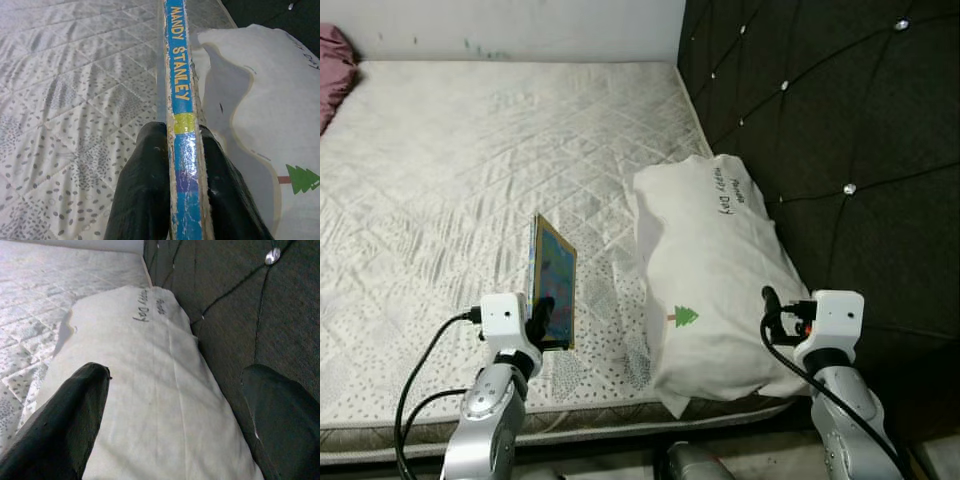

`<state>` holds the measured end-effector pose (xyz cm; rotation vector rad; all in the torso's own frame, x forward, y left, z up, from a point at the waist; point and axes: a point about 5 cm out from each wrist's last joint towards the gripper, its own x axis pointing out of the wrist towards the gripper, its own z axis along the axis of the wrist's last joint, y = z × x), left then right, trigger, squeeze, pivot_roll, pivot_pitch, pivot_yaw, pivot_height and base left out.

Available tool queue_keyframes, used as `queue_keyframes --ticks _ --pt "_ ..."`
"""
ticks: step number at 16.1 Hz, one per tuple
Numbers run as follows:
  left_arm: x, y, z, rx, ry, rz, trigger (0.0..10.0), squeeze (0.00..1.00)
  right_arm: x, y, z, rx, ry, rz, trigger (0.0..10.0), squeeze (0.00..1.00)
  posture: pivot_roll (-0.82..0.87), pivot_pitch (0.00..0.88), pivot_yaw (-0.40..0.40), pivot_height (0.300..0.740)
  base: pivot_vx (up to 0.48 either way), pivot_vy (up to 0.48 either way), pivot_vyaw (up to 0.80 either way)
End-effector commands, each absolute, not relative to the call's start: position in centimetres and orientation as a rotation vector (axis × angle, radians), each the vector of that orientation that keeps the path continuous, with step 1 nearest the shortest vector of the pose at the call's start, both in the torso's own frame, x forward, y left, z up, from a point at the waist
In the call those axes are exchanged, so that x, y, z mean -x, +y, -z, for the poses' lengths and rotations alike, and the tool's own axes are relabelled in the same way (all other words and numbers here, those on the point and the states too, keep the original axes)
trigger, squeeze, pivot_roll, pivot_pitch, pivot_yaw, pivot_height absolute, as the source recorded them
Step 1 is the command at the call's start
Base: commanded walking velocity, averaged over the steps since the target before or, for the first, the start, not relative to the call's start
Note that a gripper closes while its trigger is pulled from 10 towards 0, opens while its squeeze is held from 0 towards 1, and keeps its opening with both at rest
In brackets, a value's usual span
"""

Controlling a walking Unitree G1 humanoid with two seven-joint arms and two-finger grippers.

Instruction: Clean up the room

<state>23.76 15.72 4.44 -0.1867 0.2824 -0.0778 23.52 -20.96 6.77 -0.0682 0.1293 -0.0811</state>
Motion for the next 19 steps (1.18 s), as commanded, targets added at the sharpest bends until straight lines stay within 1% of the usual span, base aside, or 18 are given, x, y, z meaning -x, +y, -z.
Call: queue_keyframes --ticks 1,6,14,19 --pt "-24.34 15.28 -5.32 0.2 0.253 0.091 10.0 0.0 -23.35 -21.17 -6.75 0.07 0.139 0.084 10.0 0.0 -0.04 0.103 -0.029 0.681 0.0 0.0 0.0" --pt "-24.08 14.84 -4.64 0.238 0.307 0.094 10.0 0.0 -23.39 -21.25 -6.75 0.078 0.143 0.084 10.0 0.0 -0.04 0.104 -0.031 0.651 0.0 0.0 0.0" --pt "-24.45 14.35 -5.0 0.236 0.3 0.127 10.0 0.0 -23.76 -21.2 -6.75 0.086 0.145 0.084 10.0 0.0 -0.04 0.094 -0.031 0.651 0.0 0.0 0.0" --pt "-24.7 14.56 -4.91 0.259 0.308 0.093 10.0 0.0 -23.87 -21.36 -6.8 0.096 0.145 0.084 10.0 0.0 -0.05 0.09 -0.036 0.651 0.0 0.0 0.0"
